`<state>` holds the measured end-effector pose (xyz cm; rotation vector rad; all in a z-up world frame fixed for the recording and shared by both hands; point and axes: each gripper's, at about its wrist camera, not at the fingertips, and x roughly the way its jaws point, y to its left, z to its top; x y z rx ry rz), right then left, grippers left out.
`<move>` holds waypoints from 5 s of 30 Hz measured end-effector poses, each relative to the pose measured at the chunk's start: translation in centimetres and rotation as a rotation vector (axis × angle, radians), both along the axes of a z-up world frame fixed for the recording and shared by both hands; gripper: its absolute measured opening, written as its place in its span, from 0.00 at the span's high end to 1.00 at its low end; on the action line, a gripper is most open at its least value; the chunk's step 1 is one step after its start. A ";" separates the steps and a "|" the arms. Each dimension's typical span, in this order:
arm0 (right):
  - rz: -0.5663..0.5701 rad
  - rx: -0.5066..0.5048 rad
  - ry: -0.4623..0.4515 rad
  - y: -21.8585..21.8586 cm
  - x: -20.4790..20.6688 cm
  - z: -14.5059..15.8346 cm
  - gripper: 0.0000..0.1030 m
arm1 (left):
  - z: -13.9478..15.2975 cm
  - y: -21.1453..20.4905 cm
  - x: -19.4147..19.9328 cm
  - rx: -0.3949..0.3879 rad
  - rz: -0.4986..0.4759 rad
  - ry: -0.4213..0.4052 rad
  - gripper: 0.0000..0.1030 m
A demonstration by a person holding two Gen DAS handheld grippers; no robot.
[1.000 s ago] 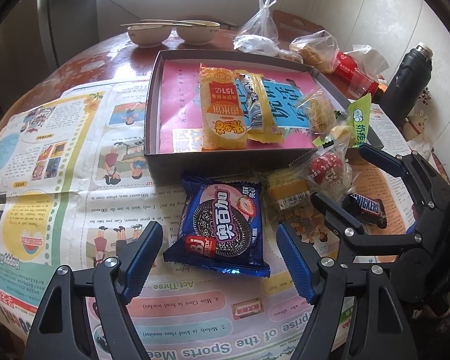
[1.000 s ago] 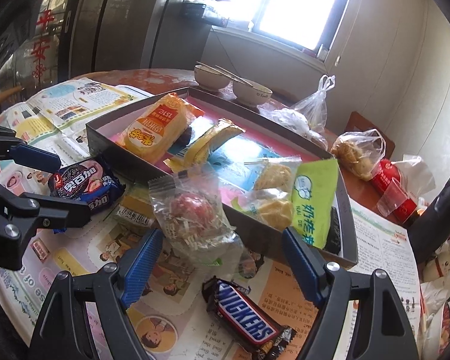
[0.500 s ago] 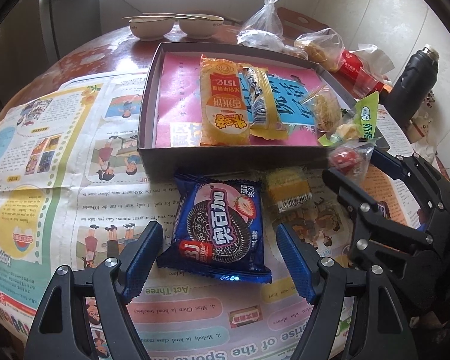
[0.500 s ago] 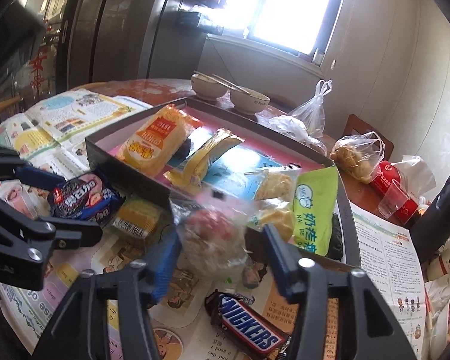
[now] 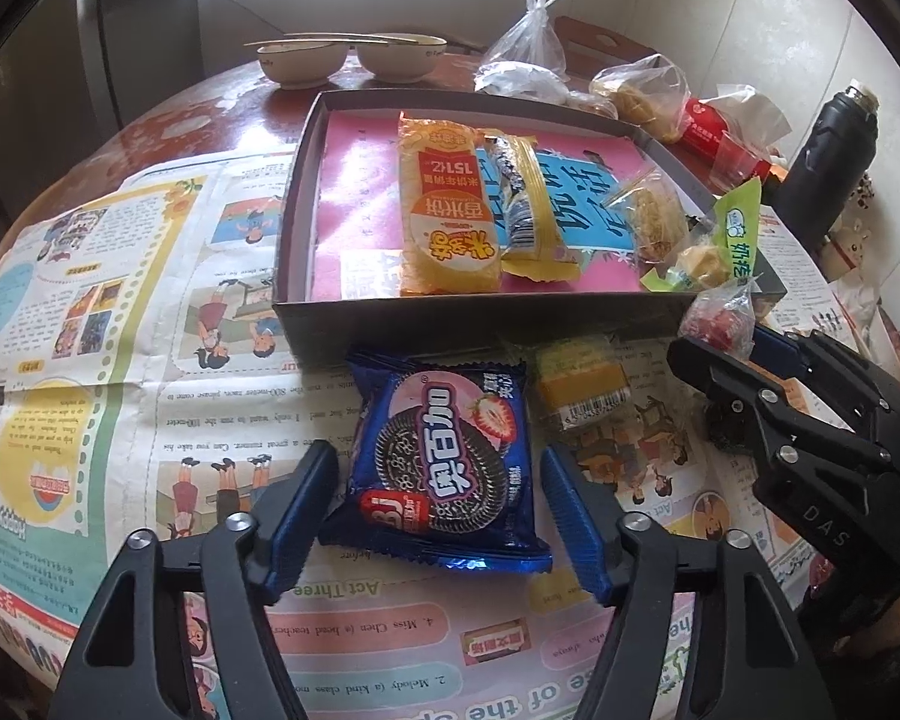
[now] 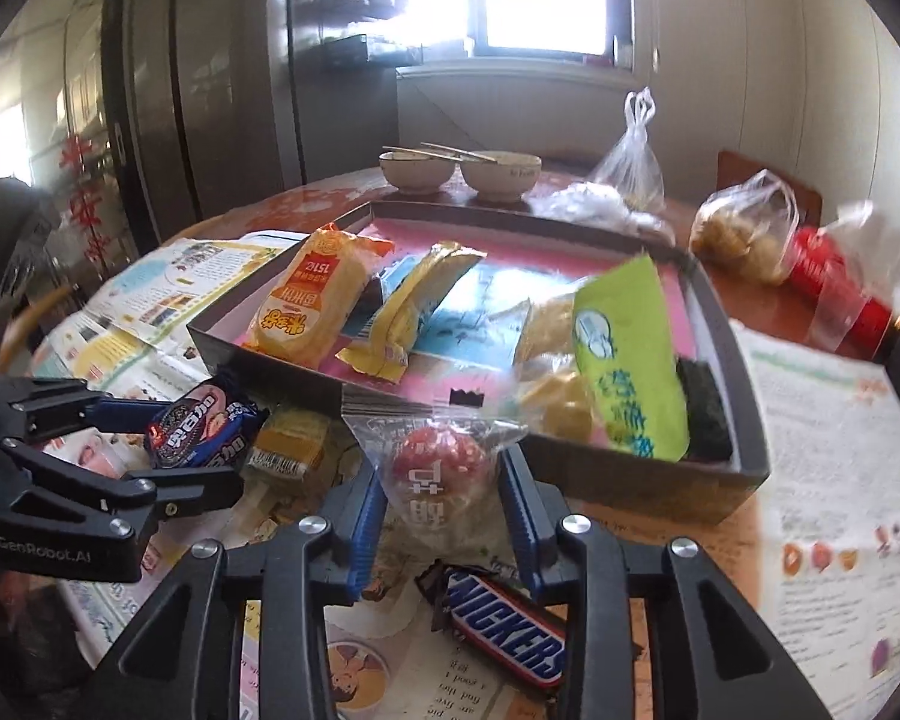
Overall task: Organize snacks
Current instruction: 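Move left gripper to blue Oreo pack while right gripper approaches clear candy bag, then close left gripper on blue Oreo pack while right gripper closes on clear candy bag, then lift both packs and carry them over the pink-lined tray, then lower both packs into the tray and open both grippers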
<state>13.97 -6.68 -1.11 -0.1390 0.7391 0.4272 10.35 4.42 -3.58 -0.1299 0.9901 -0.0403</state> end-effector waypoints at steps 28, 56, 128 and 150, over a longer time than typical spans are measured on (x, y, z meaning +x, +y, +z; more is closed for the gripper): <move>0.002 0.157 -0.015 -2.2 -0.4 3.7 0.65 | 4.7 0.9 -0.3 -0.102 0.012 -0.133 0.47; -0.044 0.198 -0.036 -2.5 2.3 5.0 0.65 | 5.0 -1.8 5.5 -0.106 -0.057 -0.146 0.47; 0.008 0.042 -0.032 0.4 3.9 1.5 0.59 | 2.7 -1.7 8.5 -0.037 -0.004 -0.106 0.47; 0.033 0.035 -0.014 0.5 3.6 1.7 0.53 | 2.8 -1.3 8.0 -0.041 -0.001 -0.093 0.47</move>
